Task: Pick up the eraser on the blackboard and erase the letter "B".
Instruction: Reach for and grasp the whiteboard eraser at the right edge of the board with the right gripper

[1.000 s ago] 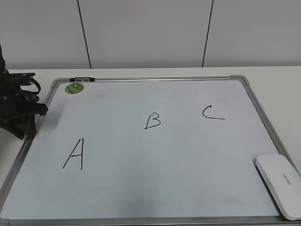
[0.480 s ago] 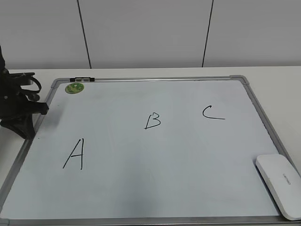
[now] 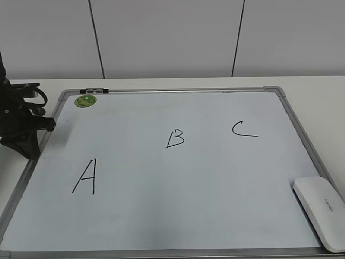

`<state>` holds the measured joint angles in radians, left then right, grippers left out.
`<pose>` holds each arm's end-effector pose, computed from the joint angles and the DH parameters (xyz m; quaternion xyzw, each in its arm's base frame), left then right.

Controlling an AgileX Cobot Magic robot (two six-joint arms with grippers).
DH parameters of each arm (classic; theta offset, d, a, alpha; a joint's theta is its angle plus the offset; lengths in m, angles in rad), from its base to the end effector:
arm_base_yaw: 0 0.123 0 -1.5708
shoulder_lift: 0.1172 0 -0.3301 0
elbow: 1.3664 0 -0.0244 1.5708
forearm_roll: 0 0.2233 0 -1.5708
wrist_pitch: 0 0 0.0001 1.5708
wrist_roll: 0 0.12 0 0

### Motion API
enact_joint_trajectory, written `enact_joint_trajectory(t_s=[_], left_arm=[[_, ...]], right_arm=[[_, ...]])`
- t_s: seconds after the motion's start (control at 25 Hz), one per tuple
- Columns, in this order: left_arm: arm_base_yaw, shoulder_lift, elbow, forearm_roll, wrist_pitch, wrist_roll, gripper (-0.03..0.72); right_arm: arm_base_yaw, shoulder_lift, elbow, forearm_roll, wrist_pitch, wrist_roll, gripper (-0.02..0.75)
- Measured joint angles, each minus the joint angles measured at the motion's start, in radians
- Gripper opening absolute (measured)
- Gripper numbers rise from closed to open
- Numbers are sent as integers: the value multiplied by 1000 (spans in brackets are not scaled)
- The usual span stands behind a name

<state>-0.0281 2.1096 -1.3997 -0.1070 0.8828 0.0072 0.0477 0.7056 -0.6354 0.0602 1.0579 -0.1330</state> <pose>0.4046 -0.0213 0.1548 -0.0150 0.9985 -0.0427 0.0321 0.0585 0.0091 0.2898 -0.0797 0.9614 0.0180 0.2627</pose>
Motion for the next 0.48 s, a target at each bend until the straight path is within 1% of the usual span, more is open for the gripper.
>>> enact_joint_trajectory(t_s=[0.12,0.32,0.48], left_arm=[[0,0,0,0,0,0,26],[0,0,0,-5,2,0,28],[0,0,0,-11,2,0,31]], right_arm=[[0,151,-25,11,-11,0,557],[0,359,-68,15,-51,1,657],[0,495,-103,19,-102,1,674]])
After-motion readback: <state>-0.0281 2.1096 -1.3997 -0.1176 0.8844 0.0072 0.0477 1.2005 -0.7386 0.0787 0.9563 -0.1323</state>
